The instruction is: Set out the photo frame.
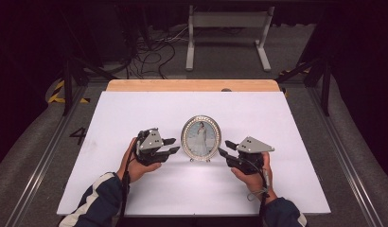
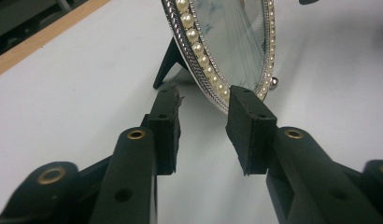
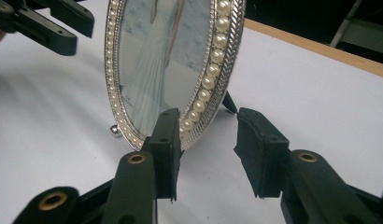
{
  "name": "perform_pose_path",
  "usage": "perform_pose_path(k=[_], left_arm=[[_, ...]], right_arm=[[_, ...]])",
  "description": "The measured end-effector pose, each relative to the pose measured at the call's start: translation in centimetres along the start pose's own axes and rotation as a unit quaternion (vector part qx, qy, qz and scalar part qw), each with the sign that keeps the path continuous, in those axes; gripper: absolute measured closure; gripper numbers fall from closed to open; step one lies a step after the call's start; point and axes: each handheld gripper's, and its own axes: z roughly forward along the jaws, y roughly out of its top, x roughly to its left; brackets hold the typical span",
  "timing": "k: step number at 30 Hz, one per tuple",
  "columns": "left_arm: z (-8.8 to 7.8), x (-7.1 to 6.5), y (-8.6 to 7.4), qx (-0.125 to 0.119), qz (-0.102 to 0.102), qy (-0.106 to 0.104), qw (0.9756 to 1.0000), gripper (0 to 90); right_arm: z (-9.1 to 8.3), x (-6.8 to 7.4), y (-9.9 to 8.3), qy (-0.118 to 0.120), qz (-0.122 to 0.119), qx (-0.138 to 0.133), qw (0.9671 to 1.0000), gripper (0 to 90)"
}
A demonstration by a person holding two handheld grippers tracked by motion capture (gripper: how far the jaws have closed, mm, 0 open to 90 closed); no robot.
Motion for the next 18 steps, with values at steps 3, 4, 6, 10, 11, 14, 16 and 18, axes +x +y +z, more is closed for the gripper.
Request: perform_pose_path(k=[3,4,6,10,11,14,16,18], left_arm=[[-0.6,-0.2,-0.4,-0.008,0.002,-0.006,0.9999,55.5],[-0.8,-0.2,-0.5,-0.008,0.002,-0.001,1.0000,51.9],[-1.1,-0.2,-0.9,-0.012,-0.005,-0.002,0.9999,47.5],[-1.6,-0.3,-1.5,-0.005,-0.003,0.008,1.0000,41.2],[-1.7,-0.4,-1.7,-0.005,-0.005,0.007,1.0000,39.8],[-1.8,-0.6,-2.2,0.000,-0.003,0.006,1.0000,33.0],[-1.9,-0.6,-2.5,0.006,-0.002,0.009,0.9999,29.4],[-2.0,-0.6,-2.8,0.011,-0.005,0.015,0.9998,25.7]], right_arm=[[-0.4,0.0,-0.2,-0.003,-0.011,0.010,0.9999,57.6],[-0.5,0.0,-0.3,-0.007,-0.018,0.015,0.9997,55.3],[-0.7,0.0,-0.5,-0.009,-0.025,0.022,0.9994,52.2],[-1.1,0.0,-0.7,-0.017,-0.038,0.028,0.9988,45.8],[-1.2,0.0,-0.8,-0.018,-0.041,0.030,0.9986,44.3],[-1.3,0.1,-0.9,-0.023,-0.055,0.036,0.9976,40.1],[-1.3,0.2,-1.0,-0.023,-0.060,0.038,0.9972,37.4],[-1.3,0.2,-1.1,-0.019,-0.062,0.040,0.9971,33.7]])
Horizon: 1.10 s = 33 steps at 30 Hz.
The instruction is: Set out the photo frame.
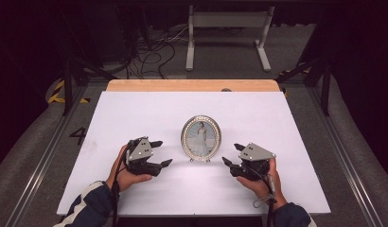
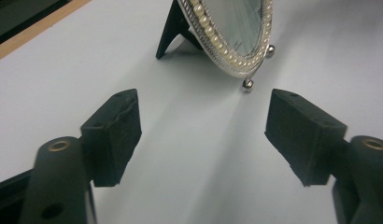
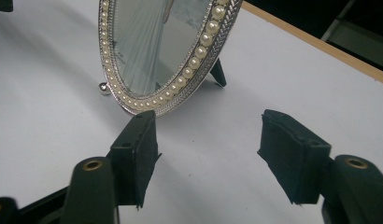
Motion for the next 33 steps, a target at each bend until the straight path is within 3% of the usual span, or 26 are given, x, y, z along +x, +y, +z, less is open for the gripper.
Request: perform_pose_path(k=[4,6,12,21,33], left_arm=[[-0.1,-0.2,-0.7,0.016,0.003,0.022,0.9996,18.3],[-0.2,-0.2,-1.1,0.025,-0.004,0.036,0.9990,15.5],[-1.0,-0.2,-2.3,0.022,-0.025,0.034,0.9989,13.1],[-2.0,-0.5,-3.3,0.029,-0.027,0.031,0.9987,11.8],[-3.5,-0.2,-4.5,0.029,-0.038,0.040,0.9981,11.6]], right_arm=[[0.0,0.1,0.0,0.000,-0.001,-0.002,1.0000,28.9],[0.1,0.2,0.0,0.002,-0.003,-0.005,1.0000,26.9],[0.1,0.3,-0.1,0.000,-0.005,-0.010,0.9999,22.9],[-0.3,-0.1,-1.0,-0.003,0.003,-0.004,1.0000,19.9],[-0.7,0.5,-1.9,0.000,-0.012,0.013,0.9998,19.3]])
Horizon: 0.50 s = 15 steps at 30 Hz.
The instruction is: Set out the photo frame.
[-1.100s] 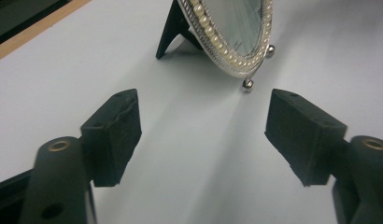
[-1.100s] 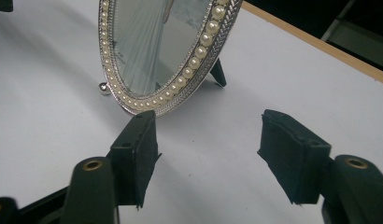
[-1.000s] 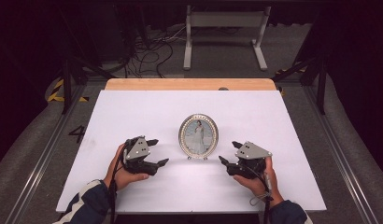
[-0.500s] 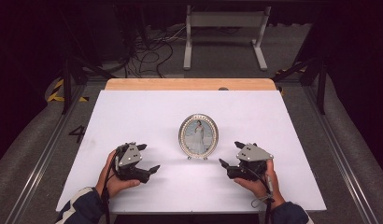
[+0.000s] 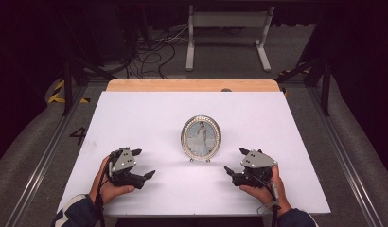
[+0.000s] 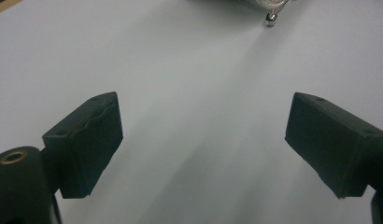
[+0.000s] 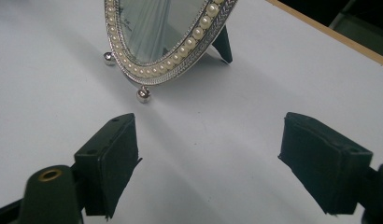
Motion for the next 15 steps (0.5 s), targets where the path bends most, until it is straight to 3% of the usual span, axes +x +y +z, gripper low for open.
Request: perform_pose_path(k=[7,15], left_arm=[[-0.5,0.1,-0.7,0.003,-0.009,0.006,0.9999,11.7],[-1.7,0.4,-1.7,0.008,-0.018,0.012,0.9997,11.8]], right_arm=[[-0.4,-0.1,-0.8,-0.007,-0.010,0.012,0.9999,19.0],[-1.6,-0.6,-1.7,-0.026,0.002,0.005,0.9997,19.0]])
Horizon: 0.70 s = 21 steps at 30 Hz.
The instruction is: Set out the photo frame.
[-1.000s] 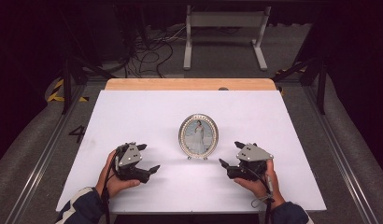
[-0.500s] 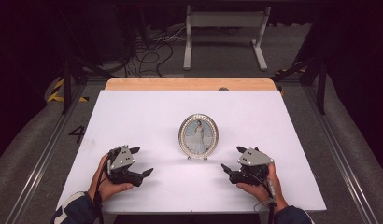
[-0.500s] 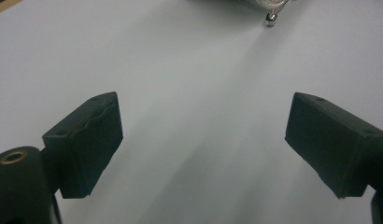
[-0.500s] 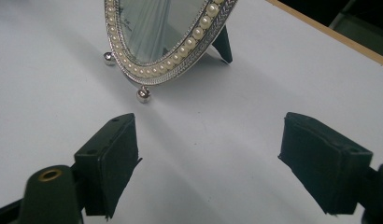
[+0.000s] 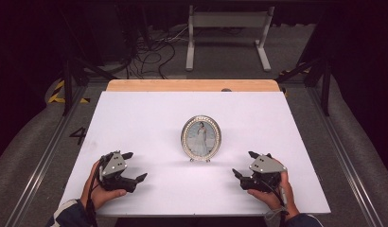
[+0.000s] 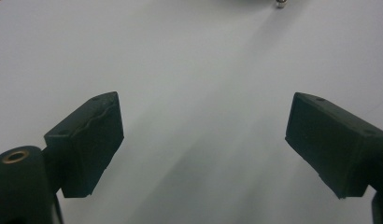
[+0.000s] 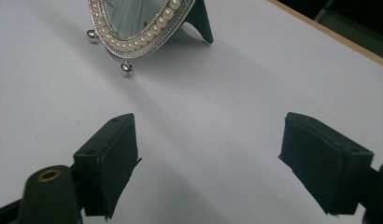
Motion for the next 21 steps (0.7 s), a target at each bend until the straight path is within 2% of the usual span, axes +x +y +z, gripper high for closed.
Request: perform_pose_path(k=[4,8,9,11,14,17,19,21], left_arm=[[-0.4,0.1,-0.4,0.004,0.002,0.006,1.0000,11.8],[-0.8,0.3,-0.8,0.004,-0.005,0.009,0.9999,11.8],[-0.9,0.3,-0.8,0.008,0.000,0.012,0.9999,11.8],[-1.0,0.4,-0.9,0.007,-0.004,0.011,0.9999,11.7],[-0.8,0.4,-0.9,0.012,-0.005,0.011,0.9999,11.7],[-0.6,0.3,-1.0,0.016,0.004,0.009,0.9998,11.7],[-0.6,0.2,-1.0,0.017,0.001,0.007,0.9998,11.7],[-0.6,0.3,-1.0,0.016,0.004,0.008,0.9998,11.7]], right_arm=[[-0.2,-0.2,-0.5,0.001,0.006,0.002,1.0000,18.7],[-0.5,-0.4,-1.1,-0.001,0.012,0.007,0.9999,17.6],[-0.5,-0.4,-1.2,-0.006,0.011,0.010,0.9999,17.0],[-0.6,-0.4,-1.1,-0.019,0.011,0.013,0.9997,16.1],[-0.5,-0.2,-1.2,-0.009,0.018,0.011,0.9997,17.6],[-0.4,0.1,-1.1,-0.016,-0.003,0.020,0.9997,16.6],[-0.5,0.1,-1.0,-0.016,0.004,0.012,0.9998,16.2],[-0.6,0.0,-0.9,-0.021,-0.002,0.011,0.9997,16.0]])
